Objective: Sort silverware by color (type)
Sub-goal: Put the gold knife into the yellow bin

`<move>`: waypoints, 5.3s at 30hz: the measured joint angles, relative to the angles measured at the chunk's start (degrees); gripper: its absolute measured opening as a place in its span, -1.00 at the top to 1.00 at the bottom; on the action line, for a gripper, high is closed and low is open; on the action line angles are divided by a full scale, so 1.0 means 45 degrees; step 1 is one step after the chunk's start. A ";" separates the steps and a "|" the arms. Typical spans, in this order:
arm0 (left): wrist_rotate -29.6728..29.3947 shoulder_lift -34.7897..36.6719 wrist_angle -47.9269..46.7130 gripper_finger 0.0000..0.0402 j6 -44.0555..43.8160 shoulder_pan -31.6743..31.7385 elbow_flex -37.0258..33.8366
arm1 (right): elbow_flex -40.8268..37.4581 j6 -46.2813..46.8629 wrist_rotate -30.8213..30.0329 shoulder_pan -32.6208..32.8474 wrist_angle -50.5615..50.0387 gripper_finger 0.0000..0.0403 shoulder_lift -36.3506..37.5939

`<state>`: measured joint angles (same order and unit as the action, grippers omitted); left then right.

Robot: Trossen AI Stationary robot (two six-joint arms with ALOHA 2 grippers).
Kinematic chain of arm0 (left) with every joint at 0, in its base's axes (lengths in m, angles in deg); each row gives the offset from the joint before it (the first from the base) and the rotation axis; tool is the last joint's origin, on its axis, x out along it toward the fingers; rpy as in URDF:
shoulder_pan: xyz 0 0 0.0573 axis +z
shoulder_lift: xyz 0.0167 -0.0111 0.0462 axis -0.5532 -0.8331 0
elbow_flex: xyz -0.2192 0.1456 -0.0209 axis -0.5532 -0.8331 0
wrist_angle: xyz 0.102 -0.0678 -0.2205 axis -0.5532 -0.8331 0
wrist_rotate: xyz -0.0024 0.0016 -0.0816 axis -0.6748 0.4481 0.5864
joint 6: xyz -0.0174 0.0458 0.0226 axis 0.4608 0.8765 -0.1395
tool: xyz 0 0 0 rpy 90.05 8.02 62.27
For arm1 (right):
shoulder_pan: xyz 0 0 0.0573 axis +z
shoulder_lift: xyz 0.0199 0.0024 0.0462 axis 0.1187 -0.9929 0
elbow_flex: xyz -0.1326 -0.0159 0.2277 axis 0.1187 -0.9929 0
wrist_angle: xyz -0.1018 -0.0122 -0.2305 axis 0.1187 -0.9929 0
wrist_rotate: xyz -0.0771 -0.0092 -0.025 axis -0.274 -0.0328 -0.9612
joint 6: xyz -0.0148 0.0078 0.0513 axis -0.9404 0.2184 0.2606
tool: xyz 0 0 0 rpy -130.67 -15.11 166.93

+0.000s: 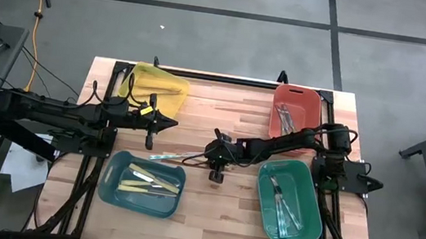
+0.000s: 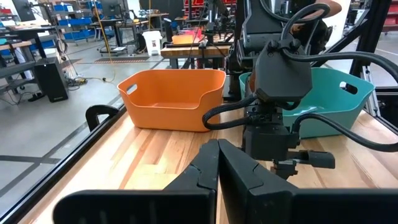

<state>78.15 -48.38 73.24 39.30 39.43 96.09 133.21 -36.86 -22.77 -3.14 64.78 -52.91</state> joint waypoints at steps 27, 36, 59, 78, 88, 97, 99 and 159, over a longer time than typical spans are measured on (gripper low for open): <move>0.0002 0.0001 0.0010 1.00 0.0012 0.0000 0.0002 | 0.0058 -0.0016 0.0233 -0.0180 -0.0563 0.67 -0.0816; 0.0000 0.0001 0.0010 1.00 0.0007 0.0000 0.0000 | 0.0073 0.0110 0.0682 -0.0377 -0.0740 0.92 -0.0816; 0.0002 0.0001 -0.0188 1.00 0.0001 0.0005 0.0000 | -0.0049 0.0028 -0.1819 0.0275 -0.3963 1.00 0.1190; -0.0001 0.0000 -0.0286 1.00 -0.0202 0.0005 0.0001 | 0.0000 0.0114 -0.3743 0.1145 -0.5488 0.98 0.2384; -0.0049 -0.0003 -0.0270 1.00 -0.0202 0.0005 0.0000 | 0.0005 0.0435 -0.3924 0.0750 -0.4036 1.00 0.2501; -0.0049 -0.0003 -0.0444 1.00 -0.0579 0.0005 0.0000 | 0.0005 0.1694 -0.2768 -0.0388 -0.5199 0.89 0.2501; -0.0049 -0.0003 -0.0630 1.00 -0.0625 0.0005 0.0000 | 0.0000 0.1986 -0.2288 -0.0576 -0.5914 0.77 0.2501; -0.0044 -0.0003 -0.0991 1.00 -0.1203 -0.0063 0.0000 | -0.0117 0.4082 -0.2424 -0.0706 -0.6779 0.98 0.1212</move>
<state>77.95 -48.40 68.78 33.88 39.15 96.09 132.68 -18.49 -33.68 -6.31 34.28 -47.46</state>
